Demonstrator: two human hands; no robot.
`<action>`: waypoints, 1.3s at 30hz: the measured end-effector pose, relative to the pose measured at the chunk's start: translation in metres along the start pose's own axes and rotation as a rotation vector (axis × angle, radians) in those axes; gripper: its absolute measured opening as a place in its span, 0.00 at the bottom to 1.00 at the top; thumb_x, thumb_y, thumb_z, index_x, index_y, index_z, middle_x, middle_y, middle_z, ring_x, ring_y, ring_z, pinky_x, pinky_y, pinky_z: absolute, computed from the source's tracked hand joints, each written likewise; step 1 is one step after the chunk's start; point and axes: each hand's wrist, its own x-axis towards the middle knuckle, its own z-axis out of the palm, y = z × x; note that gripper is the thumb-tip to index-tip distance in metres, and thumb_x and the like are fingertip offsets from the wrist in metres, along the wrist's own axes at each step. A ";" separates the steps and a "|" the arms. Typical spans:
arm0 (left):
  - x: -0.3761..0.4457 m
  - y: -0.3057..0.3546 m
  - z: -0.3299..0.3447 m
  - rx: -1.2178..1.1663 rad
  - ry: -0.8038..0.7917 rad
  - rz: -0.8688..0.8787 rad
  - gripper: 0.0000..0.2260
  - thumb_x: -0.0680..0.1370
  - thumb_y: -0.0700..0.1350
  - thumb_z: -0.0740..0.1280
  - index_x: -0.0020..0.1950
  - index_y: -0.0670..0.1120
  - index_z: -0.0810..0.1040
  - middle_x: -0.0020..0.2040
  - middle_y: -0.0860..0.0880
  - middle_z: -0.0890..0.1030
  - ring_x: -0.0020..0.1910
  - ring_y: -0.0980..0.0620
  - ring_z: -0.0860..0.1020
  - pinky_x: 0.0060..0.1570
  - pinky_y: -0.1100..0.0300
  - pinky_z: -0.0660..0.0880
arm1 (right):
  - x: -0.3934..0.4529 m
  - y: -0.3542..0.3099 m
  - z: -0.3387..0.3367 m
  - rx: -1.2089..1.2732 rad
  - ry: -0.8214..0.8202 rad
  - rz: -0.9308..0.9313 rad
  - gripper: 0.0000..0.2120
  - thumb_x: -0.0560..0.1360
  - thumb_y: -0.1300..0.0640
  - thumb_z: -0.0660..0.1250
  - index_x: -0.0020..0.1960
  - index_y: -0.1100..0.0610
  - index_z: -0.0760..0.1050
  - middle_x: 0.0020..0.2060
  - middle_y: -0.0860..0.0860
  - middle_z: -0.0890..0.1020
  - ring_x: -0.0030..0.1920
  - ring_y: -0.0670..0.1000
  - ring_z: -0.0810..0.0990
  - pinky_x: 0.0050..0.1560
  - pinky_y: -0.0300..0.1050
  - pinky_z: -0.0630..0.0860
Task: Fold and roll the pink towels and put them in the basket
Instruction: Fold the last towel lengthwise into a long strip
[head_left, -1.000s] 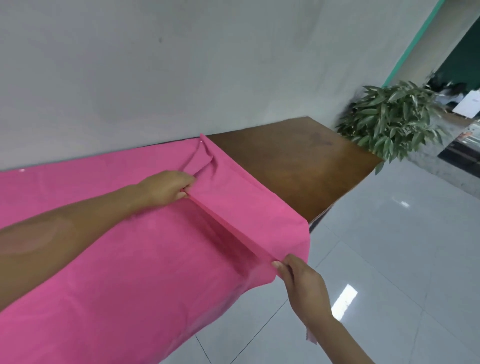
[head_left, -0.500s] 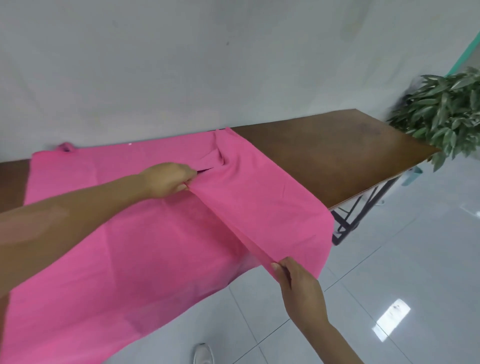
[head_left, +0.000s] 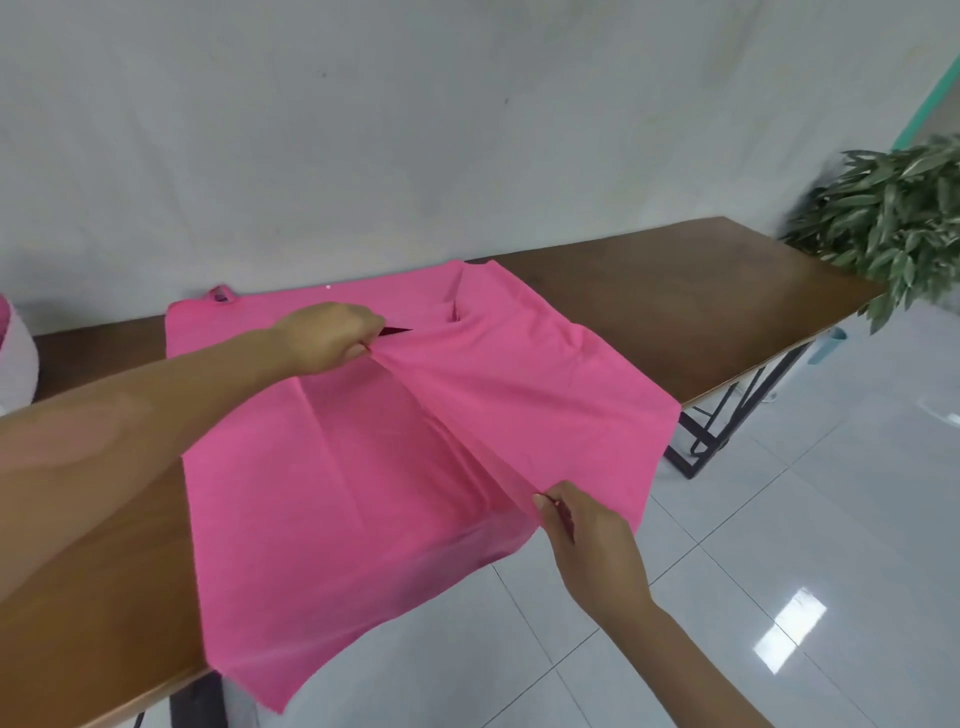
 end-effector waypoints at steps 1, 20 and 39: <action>-0.007 -0.008 -0.005 -0.005 0.005 0.006 0.04 0.76 0.37 0.68 0.46 0.42 0.74 0.43 0.43 0.76 0.40 0.44 0.75 0.39 0.55 0.67 | -0.002 -0.014 0.005 -0.002 0.004 0.004 0.12 0.83 0.47 0.60 0.42 0.50 0.71 0.28 0.46 0.73 0.30 0.48 0.70 0.30 0.39 0.64; -0.160 -0.142 -0.022 0.009 -0.015 -0.039 0.07 0.72 0.36 0.70 0.40 0.43 0.72 0.36 0.44 0.77 0.37 0.41 0.76 0.38 0.54 0.68 | -0.064 -0.200 0.140 0.028 -0.095 -0.115 0.08 0.82 0.49 0.63 0.48 0.50 0.76 0.31 0.41 0.72 0.31 0.44 0.70 0.33 0.43 0.70; -0.186 -0.088 0.045 -0.028 -0.080 -0.348 0.06 0.79 0.44 0.66 0.52 0.46 0.82 0.52 0.48 0.81 0.54 0.46 0.78 0.54 0.49 0.77 | 0.010 -0.106 0.094 -0.138 -0.369 -0.234 0.08 0.82 0.47 0.60 0.50 0.47 0.76 0.42 0.43 0.79 0.42 0.46 0.78 0.43 0.47 0.76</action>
